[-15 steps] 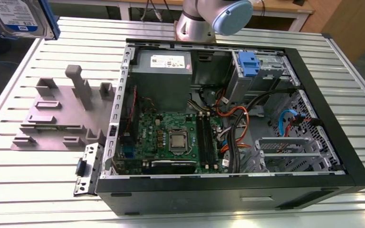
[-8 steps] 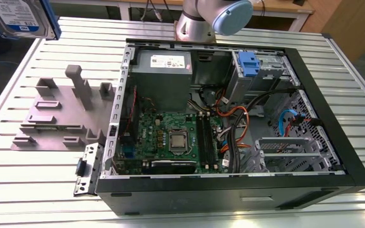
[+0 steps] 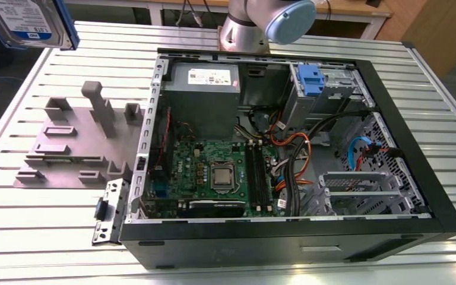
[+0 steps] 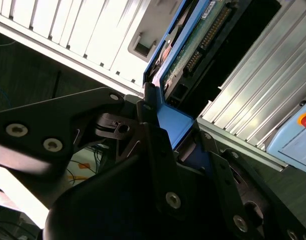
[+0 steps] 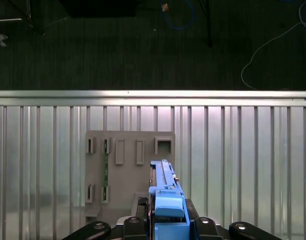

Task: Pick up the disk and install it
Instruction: 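Pick up the disk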

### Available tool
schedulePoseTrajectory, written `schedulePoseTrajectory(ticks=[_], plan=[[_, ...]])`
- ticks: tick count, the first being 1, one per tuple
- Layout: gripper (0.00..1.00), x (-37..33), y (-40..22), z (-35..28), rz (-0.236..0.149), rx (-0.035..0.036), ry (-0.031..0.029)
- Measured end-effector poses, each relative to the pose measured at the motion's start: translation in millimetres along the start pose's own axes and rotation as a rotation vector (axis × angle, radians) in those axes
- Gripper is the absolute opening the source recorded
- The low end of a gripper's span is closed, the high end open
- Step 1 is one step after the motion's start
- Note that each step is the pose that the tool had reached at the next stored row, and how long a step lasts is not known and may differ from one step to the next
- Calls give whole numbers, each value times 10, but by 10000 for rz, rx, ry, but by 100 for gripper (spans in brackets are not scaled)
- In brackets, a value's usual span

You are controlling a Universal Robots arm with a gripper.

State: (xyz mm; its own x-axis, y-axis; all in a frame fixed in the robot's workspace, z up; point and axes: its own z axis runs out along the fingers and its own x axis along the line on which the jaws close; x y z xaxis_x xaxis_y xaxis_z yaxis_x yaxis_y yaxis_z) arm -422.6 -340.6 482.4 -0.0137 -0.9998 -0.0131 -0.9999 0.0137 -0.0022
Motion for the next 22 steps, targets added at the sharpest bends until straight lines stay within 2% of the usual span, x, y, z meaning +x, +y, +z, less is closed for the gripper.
schedulePoseTrajectory(ticks=[22], plan=[[36, -2, -170, 4, 0, 0, 0]])
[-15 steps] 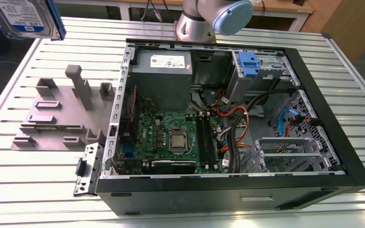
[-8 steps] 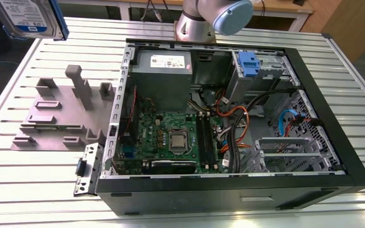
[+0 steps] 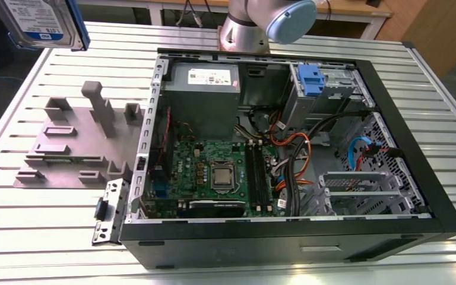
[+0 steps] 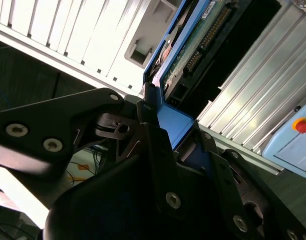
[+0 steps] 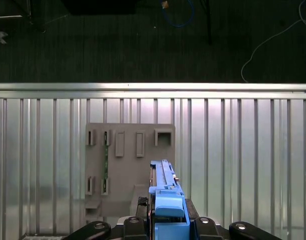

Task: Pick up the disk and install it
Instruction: 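Pick up the disk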

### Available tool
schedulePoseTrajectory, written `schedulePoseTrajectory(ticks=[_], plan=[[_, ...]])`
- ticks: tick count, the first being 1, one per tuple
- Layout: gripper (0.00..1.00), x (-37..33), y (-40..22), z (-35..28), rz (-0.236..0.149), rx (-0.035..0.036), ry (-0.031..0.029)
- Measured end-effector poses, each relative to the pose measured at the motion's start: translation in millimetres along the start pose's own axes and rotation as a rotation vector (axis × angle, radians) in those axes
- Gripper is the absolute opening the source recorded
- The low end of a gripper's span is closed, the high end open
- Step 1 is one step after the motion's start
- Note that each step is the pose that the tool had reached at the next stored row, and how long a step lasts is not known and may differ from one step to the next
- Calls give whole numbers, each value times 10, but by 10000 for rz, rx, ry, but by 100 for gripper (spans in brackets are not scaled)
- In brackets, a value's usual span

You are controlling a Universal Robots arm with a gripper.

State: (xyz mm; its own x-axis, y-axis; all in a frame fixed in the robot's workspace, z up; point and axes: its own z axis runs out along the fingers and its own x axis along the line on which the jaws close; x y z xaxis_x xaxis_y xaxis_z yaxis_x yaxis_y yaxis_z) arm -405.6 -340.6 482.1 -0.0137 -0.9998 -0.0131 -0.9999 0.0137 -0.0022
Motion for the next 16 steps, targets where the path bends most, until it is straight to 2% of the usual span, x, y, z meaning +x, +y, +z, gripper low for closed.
schedulePoseTrajectory(ticks=[16], plan=[[36, -1, -87, 3, 0, -1, 0]])
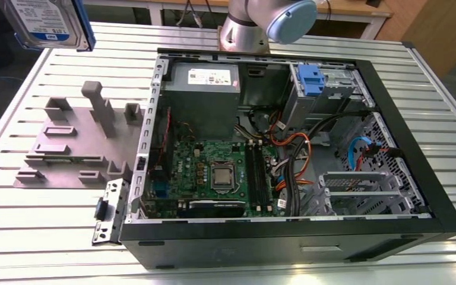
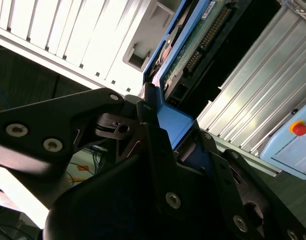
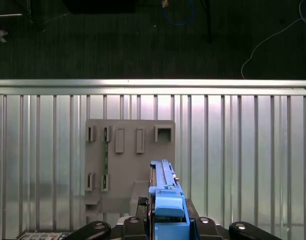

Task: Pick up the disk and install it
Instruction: 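Pick up the disk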

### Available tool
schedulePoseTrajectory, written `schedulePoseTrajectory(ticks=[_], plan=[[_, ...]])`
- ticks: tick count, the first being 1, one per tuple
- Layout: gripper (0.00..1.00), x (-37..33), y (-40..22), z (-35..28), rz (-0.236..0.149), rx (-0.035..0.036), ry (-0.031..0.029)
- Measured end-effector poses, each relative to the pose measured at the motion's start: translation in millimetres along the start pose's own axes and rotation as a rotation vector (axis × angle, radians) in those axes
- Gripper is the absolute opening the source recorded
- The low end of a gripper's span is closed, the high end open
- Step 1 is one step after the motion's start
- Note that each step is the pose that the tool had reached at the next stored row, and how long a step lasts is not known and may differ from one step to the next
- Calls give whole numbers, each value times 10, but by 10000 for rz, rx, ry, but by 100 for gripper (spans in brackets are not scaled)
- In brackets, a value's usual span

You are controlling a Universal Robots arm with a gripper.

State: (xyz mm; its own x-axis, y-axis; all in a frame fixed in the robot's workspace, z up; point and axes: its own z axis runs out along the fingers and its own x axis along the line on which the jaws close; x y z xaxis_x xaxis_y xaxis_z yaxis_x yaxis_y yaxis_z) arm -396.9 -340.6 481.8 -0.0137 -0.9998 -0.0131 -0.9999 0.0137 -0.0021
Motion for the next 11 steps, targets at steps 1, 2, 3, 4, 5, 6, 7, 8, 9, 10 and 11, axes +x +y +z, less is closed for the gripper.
schedulePoseTrajectory(ticks=[1, 2, 3, 4, 5, 6, 7, 8, 9, 10, 11], plan=[[36, 0, -5, 0, 0, 0, 0], [36, 0, -10, 1, 0, 0, 0], [36, 0, -14, 1, 0, 0, 0], [36, 0, -18, 1, 0, 0, 0], [36, 0, -22, 1, 0, 0, 1], [36, 0, -27, 2, 0, 0, 0], [36, 0, -31, 2, 0, 1, 0], [36, 0, -35, 2, 0, 0, 0], [36, 0, -40, 2, 0, 0, 1], [36, -1, -44, 3, 0, 0, 0], [36, 0, -49, 3, 0, 1, 0]])
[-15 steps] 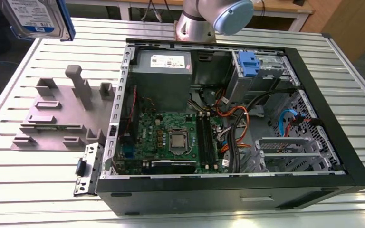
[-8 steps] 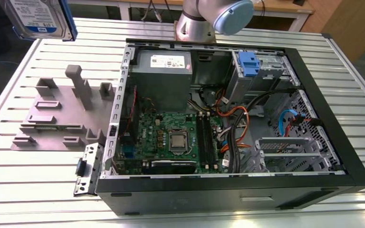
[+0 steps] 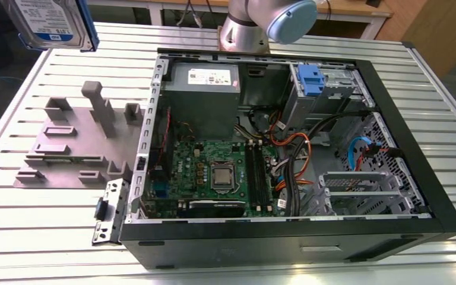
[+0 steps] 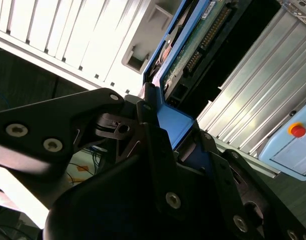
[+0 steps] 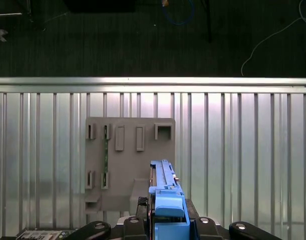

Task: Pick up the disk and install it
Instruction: 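Pick up the disk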

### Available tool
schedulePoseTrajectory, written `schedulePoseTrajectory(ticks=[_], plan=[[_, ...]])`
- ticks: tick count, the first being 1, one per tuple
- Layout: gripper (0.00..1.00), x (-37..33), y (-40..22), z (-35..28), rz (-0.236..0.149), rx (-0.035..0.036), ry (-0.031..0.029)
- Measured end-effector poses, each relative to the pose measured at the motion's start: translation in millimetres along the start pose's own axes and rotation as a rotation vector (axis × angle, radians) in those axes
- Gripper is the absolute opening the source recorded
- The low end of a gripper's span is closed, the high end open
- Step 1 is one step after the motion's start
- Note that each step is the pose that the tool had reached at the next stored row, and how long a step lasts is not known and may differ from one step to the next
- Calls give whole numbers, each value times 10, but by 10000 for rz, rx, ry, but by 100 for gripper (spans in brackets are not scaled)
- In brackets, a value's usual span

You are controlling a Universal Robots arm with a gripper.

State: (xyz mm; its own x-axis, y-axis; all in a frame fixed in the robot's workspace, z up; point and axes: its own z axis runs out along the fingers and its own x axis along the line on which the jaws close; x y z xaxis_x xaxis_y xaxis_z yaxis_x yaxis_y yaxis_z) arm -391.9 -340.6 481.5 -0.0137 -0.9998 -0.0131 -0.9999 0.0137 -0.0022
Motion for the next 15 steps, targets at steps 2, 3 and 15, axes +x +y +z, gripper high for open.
schedulePoseTrajectory(ticks=[2, 3, 15], plan=[[36, 0, -8, 0, 0, -1, 0], [36, 0, -13, 1, 0, 1, -1], [36, -1, -85, 5, 0, -1, 0]])
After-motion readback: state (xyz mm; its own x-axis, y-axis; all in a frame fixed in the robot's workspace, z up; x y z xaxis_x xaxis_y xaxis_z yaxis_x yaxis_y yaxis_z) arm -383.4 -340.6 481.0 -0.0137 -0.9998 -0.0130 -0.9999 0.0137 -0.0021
